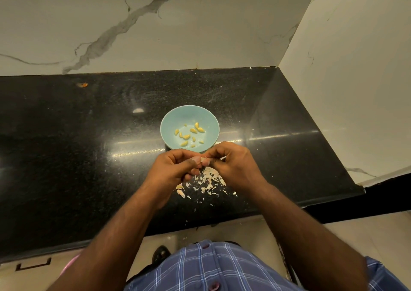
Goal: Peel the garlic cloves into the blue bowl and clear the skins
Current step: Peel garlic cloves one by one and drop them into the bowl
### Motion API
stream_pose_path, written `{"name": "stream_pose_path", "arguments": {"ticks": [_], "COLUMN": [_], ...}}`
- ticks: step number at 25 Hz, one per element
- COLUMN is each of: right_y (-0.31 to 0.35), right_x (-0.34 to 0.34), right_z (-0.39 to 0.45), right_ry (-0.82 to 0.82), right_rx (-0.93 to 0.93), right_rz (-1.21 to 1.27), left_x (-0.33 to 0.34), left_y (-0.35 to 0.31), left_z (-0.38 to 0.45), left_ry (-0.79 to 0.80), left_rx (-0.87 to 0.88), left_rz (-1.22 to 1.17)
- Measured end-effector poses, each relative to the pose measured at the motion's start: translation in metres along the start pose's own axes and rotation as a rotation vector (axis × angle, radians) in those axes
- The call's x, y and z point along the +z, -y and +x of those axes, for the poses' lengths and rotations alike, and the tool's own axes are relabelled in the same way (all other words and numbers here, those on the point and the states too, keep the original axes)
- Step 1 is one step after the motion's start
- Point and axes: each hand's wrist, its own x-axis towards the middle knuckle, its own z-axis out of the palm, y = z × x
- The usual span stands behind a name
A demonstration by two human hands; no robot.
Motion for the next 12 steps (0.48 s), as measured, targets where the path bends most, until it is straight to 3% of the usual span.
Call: {"name": "stream_pose_path", "arguments": {"ticks": [12], "right_y": [-0.007], "right_x": [0.011], "right_z": [-0.005], "right_ry": [-0.192], "right_rx": [-0.251], "right_rz": [-0.109], "left_x": [0.018], "left_y": [0.002], "left_z": [0.001], "left_ry": [-0.070], "left_rx": [-0.188], "left_rz": [-0.227]}}
